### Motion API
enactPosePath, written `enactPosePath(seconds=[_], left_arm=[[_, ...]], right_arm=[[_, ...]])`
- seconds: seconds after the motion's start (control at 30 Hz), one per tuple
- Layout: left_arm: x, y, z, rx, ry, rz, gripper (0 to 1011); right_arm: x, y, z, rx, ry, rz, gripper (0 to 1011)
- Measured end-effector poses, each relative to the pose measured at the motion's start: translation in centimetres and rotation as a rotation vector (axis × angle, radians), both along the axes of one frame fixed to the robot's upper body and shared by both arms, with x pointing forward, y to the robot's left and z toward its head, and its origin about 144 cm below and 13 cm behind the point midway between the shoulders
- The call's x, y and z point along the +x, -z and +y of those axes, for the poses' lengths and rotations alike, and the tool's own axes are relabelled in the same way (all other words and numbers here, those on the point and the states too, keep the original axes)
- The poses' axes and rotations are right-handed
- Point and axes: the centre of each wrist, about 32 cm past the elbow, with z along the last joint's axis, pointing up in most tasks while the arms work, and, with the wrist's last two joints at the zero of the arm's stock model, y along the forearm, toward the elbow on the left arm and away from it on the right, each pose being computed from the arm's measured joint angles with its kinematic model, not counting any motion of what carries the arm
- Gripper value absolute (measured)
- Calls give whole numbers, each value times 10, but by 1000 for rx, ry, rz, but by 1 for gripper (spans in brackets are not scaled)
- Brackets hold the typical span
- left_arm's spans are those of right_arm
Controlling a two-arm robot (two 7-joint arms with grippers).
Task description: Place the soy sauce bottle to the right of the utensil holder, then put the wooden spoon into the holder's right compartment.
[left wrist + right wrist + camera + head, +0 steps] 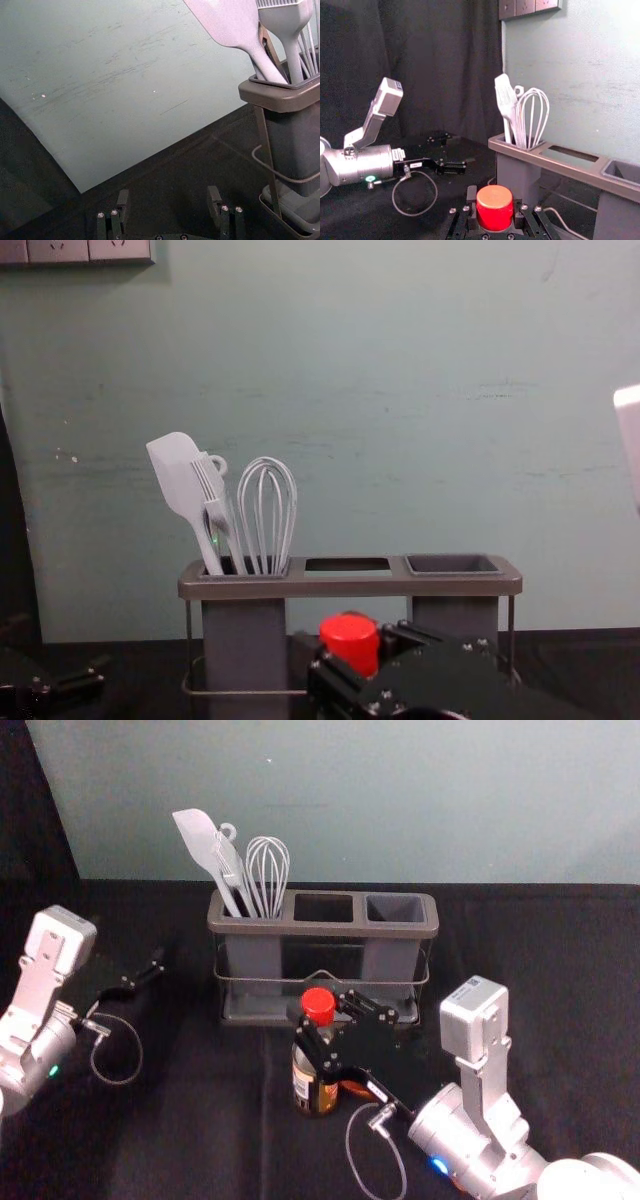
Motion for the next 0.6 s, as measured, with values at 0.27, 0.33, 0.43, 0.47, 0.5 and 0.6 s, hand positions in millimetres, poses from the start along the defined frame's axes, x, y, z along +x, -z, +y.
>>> enactPosePath(seconds=[0.27, 0.33, 0.43, 0.47, 0.5, 0.6], left_arm=[[0, 0, 0, 0, 0, 0, 1000], [0, 0, 0, 0, 0, 0, 1000], [0, 0, 0, 0, 0, 0, 1000], [0, 0, 0, 0, 0, 0, 1000], [0, 0, 0, 0, 0, 0, 1000], [0, 0, 0, 0, 0, 0, 1000]], right_arm=[[-2, -10, -4, 39, -15, -13, 392], [-3, -14, -6, 47, -17, -17, 392], [-6, -19, -12, 53, -14, -27, 392], [-6, -20, -14, 58, -10, -28, 390], [-7, -22, -19, 68, 0, -28, 392], [-9, -25, -28, 81, 13, -30, 392]])
